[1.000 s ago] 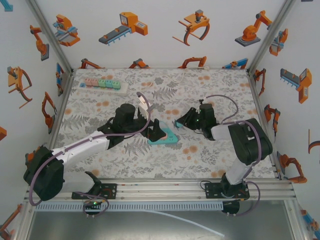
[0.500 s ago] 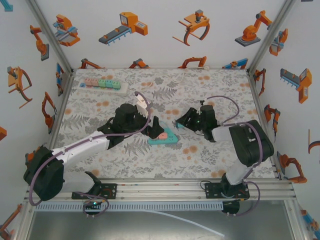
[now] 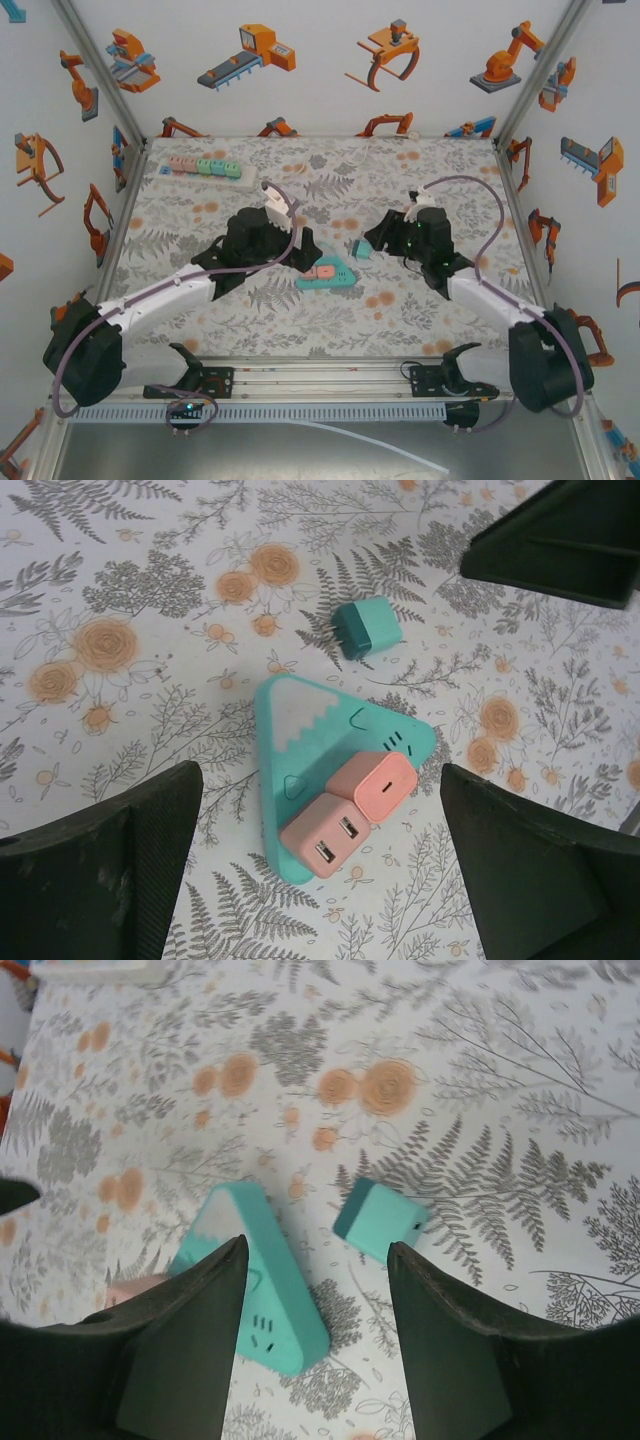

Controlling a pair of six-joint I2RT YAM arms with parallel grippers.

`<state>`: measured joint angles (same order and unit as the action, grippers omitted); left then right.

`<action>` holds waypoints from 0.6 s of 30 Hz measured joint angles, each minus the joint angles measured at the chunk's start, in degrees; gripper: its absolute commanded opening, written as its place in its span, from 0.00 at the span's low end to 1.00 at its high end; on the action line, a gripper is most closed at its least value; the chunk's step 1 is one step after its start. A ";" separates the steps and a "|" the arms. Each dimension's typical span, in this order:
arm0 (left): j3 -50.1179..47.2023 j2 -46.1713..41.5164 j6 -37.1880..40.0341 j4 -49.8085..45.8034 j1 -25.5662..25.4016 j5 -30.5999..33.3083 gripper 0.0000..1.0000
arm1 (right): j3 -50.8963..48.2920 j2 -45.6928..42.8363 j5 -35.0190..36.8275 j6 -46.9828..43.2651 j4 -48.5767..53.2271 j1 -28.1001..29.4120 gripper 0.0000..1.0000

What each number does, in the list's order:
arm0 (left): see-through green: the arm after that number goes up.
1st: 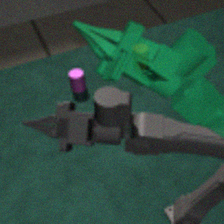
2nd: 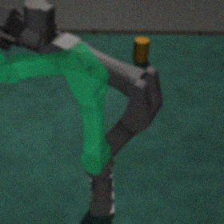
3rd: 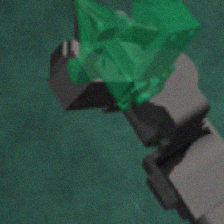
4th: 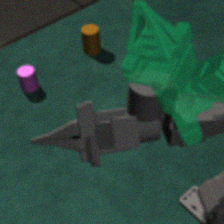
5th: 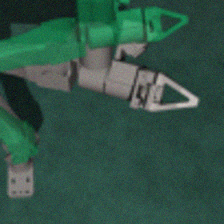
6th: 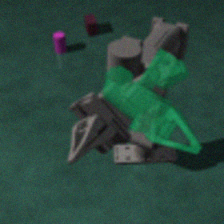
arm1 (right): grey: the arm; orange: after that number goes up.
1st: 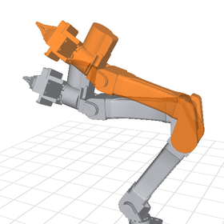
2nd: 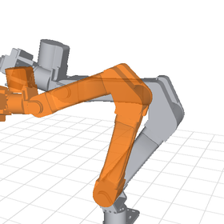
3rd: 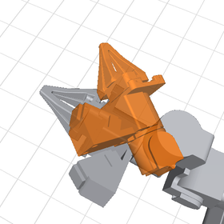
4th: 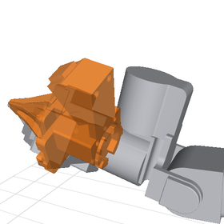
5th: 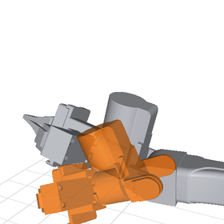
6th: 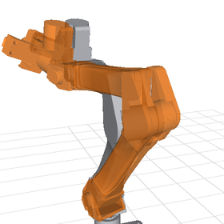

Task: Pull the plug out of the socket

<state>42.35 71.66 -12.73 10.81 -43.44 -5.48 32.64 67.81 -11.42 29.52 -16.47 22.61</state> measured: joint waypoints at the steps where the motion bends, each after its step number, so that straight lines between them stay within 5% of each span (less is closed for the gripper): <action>1: -0.26 -0.28 -0.33 -0.02 0.04 0.42 0.93 | 0.02 -1.92 0.28 -2.89 0.70 1.31 0.55; 9: -1.44 -0.70 -3.37 -0.09 2.34 1.64 0.92 | 1.51 -7.93 -2.21 -32.57 3.58 13.29 0.56; 18: -3.58 -0.70 -7.91 0.72 6.16 0.98 0.92 | 5.07 1.05 -12.22 -62.58 7.63 20.41 0.56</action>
<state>38.76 70.96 -20.64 11.53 -37.28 -4.49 37.71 68.86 -23.64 -33.06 -8.84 43.03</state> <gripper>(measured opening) 0.918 0.556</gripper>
